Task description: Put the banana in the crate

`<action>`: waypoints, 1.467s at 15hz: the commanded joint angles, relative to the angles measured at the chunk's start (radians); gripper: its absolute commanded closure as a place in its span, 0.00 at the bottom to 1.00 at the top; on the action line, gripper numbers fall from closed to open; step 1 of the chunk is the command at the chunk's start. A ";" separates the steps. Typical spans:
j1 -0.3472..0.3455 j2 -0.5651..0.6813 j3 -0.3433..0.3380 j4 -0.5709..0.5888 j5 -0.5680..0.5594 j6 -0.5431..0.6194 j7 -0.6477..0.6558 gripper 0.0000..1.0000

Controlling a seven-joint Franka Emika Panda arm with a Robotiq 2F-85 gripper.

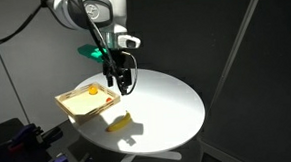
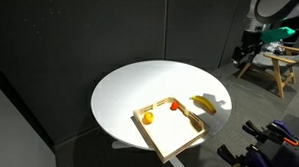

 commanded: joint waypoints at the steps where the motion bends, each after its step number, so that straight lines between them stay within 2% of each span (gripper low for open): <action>1: 0.016 0.057 0.005 0.015 -0.003 0.052 -0.017 0.00; 6: 0.036 0.113 0.018 0.019 -0.017 0.089 -0.007 0.00; 17: 0.038 0.111 0.017 0.008 0.000 0.085 -0.002 0.00; 22: 0.031 0.189 0.008 0.017 0.016 0.140 -0.020 0.00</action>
